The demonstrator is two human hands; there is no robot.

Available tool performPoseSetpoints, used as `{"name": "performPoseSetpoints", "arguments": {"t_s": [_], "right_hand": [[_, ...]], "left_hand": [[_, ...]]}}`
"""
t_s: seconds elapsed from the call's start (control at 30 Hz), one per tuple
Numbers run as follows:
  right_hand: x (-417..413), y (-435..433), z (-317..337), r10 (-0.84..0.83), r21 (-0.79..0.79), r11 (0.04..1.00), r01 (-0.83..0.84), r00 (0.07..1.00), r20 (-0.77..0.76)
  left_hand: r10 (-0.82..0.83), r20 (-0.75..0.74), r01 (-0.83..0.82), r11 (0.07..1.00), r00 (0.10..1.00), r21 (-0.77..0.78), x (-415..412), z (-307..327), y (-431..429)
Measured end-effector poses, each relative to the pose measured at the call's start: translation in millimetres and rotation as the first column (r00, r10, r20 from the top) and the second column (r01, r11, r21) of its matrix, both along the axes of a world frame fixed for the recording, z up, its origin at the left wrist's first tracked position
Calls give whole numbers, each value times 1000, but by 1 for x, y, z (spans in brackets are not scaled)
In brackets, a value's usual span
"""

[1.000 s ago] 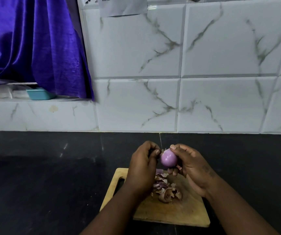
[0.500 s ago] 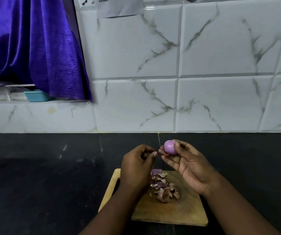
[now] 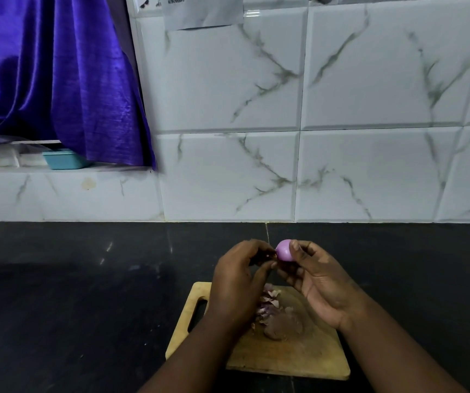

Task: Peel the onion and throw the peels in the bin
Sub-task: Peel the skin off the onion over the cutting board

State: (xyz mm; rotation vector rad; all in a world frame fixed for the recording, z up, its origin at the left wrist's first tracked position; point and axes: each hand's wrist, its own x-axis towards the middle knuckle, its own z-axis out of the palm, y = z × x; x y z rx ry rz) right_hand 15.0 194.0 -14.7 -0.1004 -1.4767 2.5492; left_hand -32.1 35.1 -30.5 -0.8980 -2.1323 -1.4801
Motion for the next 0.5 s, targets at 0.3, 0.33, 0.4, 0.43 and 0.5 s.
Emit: {"name": "performPoseSetpoints", "arguments": {"t_s": [0.3,0.33,0.4,0.43,0.5], "right_hand": [[7,10,2,81,259,961,-93,995,54],[7,12,2,99,265,958,-112,993,60],[9,15,1,130,267,953,-144,989,69],[9,17,1,148,271,949,-162,986,70],[10,18,1,188,278,940,-200,980,70]], "left_hand": [[-65,66,67,997,996,-34,-2,4,-3],[-75,80,79,996,994,-49,-2,5,-4],[-109,113,119,990,988,-82,-1,7,-6],[-115,120,128,986,986,-109,-1,7,-7],[-103,123,123,979,987,-164,-3,6,-8]]}}
